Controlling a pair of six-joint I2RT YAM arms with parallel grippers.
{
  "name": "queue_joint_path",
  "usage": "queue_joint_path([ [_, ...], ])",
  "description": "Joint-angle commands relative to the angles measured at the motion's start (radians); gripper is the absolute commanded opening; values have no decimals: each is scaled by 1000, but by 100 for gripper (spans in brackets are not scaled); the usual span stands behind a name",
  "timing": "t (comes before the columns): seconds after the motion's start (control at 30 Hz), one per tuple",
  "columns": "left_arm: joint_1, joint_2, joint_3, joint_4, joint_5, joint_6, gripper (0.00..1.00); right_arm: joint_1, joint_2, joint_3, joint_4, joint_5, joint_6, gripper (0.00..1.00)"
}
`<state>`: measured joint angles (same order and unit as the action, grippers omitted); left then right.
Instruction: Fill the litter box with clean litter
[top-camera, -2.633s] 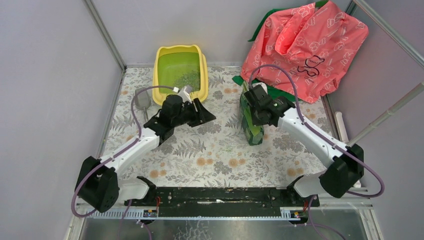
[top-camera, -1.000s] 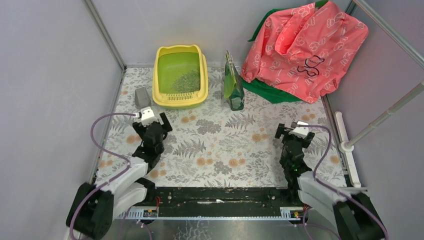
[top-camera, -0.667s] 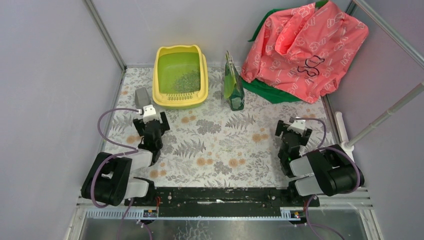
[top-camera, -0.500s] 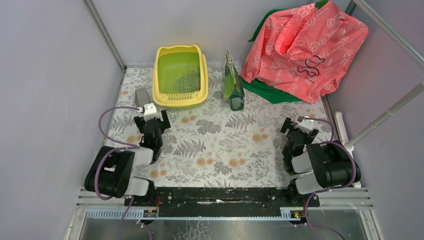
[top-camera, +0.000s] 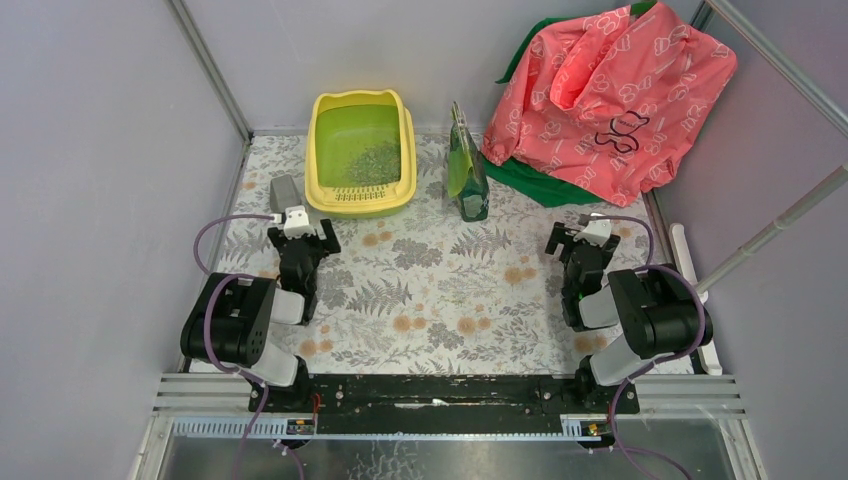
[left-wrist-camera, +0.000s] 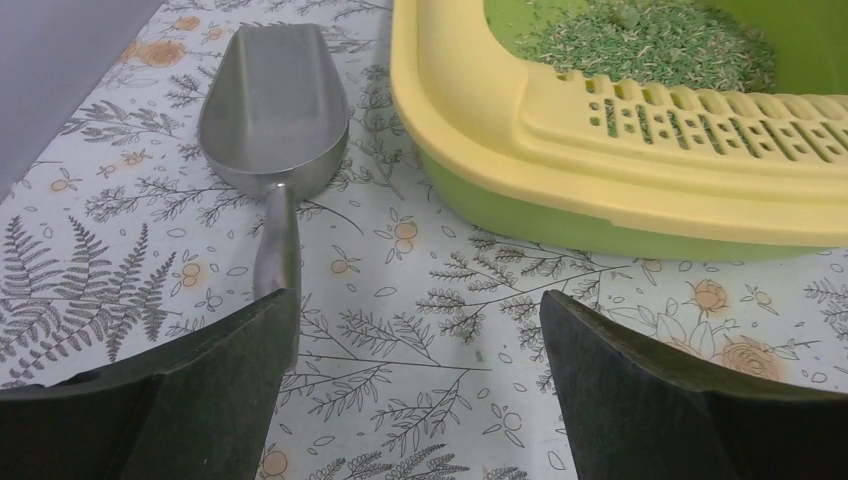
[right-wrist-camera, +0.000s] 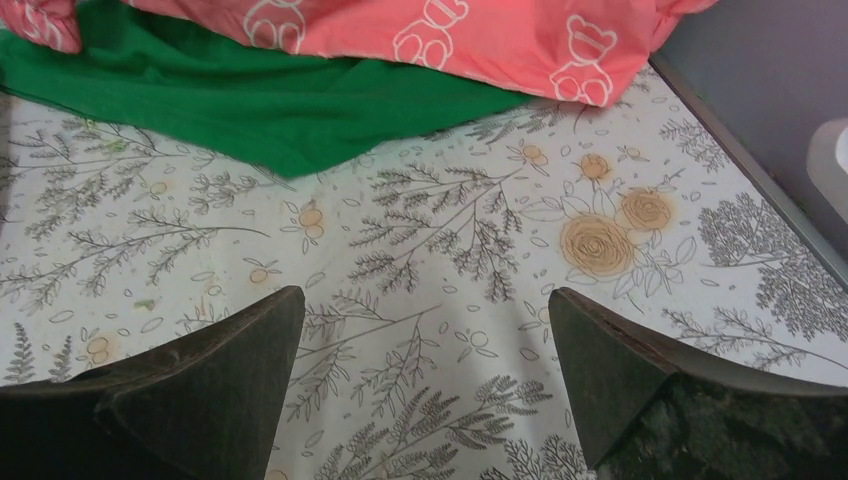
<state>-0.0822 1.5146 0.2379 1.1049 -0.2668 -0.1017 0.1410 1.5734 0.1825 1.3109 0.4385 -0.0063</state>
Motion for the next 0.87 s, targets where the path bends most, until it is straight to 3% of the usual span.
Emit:
queue_joint_path([
  [0.0,7,5,-1,105,47,22,99,-4,-14,31,-16,-19,-14,100],
  [0.83,6,6,-2,107,44,23,99,-6,-15,40,-29,-29,-15,100],
])
